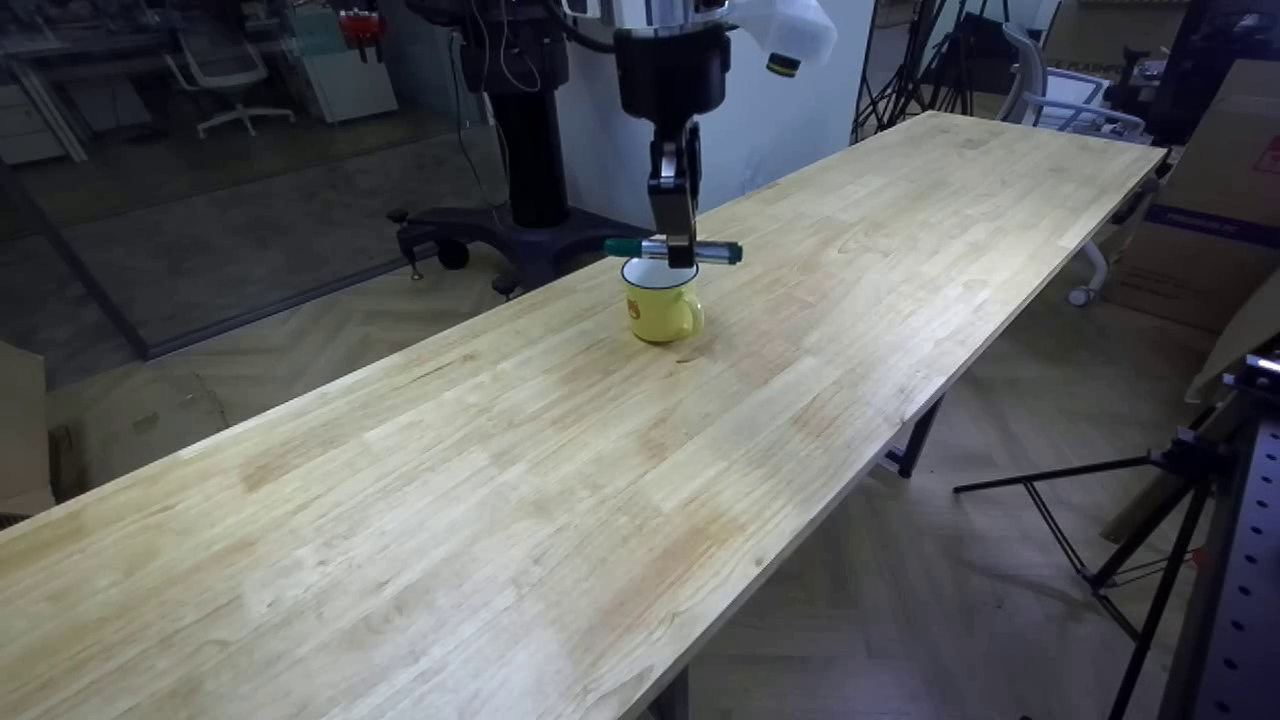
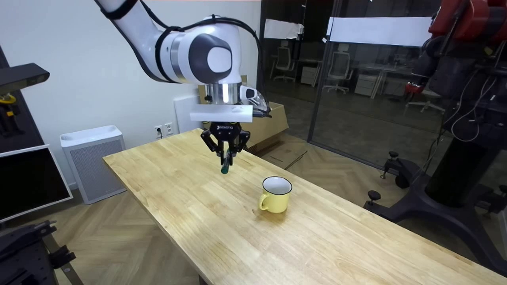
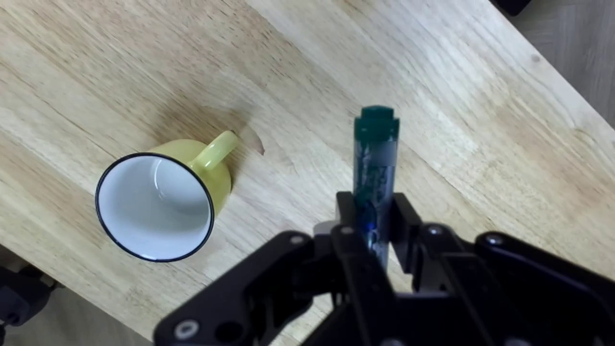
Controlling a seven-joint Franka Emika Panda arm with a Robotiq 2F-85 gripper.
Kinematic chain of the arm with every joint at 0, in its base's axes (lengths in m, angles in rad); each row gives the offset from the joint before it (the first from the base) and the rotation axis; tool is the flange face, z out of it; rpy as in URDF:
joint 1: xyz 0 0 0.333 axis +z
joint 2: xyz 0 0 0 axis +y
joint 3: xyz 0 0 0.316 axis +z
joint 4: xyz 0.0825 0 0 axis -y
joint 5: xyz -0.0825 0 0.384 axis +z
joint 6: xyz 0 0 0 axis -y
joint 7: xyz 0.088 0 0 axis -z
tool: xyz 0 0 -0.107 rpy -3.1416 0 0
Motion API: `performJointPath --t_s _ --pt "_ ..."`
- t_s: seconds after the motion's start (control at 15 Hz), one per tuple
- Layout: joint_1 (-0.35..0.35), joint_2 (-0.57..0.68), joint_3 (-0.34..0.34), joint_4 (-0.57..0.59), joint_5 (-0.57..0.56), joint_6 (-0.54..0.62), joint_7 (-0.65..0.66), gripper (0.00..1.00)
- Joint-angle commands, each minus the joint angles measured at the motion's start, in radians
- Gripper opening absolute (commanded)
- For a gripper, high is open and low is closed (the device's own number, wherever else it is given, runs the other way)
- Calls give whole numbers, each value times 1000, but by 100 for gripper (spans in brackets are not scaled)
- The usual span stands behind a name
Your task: Take the marker from the table and place it in the yellow cup
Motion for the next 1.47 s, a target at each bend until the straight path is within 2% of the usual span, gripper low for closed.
performJointPath --t_s 0.0,0.27,0.53,0.8,1.0,1.4 --pt "10 5 -26 7 -10 53 48 5" --pt "-13 71 -90 81 -11 232 129 5" --pt "-30 162 -130 176 11 348 199 5" --pt "-43 245 -125 263 47 403 245 5" --pt "-26 292 -135 299 47 438 280 5" --pt "-9 350 -145 310 49 495 327 5"
